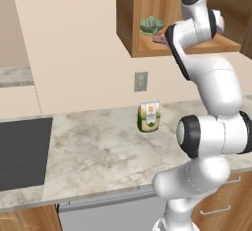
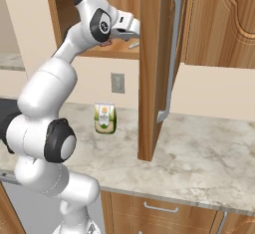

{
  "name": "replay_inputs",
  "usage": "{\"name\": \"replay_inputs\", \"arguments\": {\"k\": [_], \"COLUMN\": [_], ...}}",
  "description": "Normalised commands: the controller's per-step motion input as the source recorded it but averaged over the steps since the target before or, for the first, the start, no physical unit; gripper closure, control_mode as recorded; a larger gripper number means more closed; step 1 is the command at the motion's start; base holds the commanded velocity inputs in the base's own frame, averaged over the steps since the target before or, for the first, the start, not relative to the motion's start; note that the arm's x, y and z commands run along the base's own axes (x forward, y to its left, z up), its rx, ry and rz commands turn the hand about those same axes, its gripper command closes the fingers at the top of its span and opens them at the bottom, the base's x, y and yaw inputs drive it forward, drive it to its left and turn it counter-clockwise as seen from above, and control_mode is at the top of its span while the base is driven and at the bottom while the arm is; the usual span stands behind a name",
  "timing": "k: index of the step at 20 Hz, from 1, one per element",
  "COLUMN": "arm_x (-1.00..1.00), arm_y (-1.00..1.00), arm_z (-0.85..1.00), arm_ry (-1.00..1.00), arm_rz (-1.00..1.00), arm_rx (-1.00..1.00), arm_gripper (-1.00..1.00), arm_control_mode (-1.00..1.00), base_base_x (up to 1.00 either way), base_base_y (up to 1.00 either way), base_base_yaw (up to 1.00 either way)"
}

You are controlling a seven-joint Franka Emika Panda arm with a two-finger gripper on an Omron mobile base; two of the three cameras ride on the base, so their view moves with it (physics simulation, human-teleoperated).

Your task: Pick the dish brush and bar soap from the cabinet and place them on the counter.

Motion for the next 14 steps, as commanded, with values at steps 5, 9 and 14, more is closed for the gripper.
{"name": "replay_inputs", "arguments": {"k": [5, 9, 14], "arm_x": [0.01, 0.01, 0.04], "arm_y": [-0.16, 0.00, -0.11], "arm_z": [-0.11, -0.28, -0.25], "arm_ry": [0.03, 0.03, 0.01], "arm_rz": [-0.01, -0.01, -0.01], "arm_rx": [0.00, 0.00, 0.03], "arm_gripper": [-1.00, -1.00, -1.00], "arm_control_mode": [-1.00, -1.00, -1.00], "base_base_x": [0.00, 0.00, 0.00], "base_base_y": [0.00, 0.00, 0.00], "base_base_yaw": [0.00, 0.00, 0.00]}}
